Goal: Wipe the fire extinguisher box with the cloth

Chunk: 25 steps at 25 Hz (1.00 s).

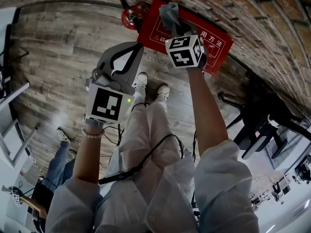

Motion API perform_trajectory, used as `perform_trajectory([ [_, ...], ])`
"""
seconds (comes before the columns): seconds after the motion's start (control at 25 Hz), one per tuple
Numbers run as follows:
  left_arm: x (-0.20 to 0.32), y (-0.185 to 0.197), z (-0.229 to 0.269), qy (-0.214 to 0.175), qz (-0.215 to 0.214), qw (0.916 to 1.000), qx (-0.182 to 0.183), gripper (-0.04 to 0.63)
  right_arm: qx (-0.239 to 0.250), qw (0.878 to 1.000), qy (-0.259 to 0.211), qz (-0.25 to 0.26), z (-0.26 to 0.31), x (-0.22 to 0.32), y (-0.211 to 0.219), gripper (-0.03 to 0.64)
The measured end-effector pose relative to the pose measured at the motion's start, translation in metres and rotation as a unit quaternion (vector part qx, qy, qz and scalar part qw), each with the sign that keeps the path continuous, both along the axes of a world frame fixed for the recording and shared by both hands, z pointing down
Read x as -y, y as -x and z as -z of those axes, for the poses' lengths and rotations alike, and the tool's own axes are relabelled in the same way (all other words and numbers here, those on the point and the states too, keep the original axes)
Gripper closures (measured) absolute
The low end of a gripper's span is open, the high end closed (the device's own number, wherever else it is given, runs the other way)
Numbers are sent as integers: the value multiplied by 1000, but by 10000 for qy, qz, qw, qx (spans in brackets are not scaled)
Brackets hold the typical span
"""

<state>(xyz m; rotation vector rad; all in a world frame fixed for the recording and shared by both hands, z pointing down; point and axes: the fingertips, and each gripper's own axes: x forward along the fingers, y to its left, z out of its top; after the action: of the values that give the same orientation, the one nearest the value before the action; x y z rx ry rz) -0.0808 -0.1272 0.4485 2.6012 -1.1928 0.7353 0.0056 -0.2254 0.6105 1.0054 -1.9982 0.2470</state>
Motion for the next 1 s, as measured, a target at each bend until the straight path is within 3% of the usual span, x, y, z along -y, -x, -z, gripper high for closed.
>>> perform_trajectory([
  [1.0,-9,-71,2,-15,-483,9988,39,597,-61,9987,4,-514,-1,-19,-94,597],
])
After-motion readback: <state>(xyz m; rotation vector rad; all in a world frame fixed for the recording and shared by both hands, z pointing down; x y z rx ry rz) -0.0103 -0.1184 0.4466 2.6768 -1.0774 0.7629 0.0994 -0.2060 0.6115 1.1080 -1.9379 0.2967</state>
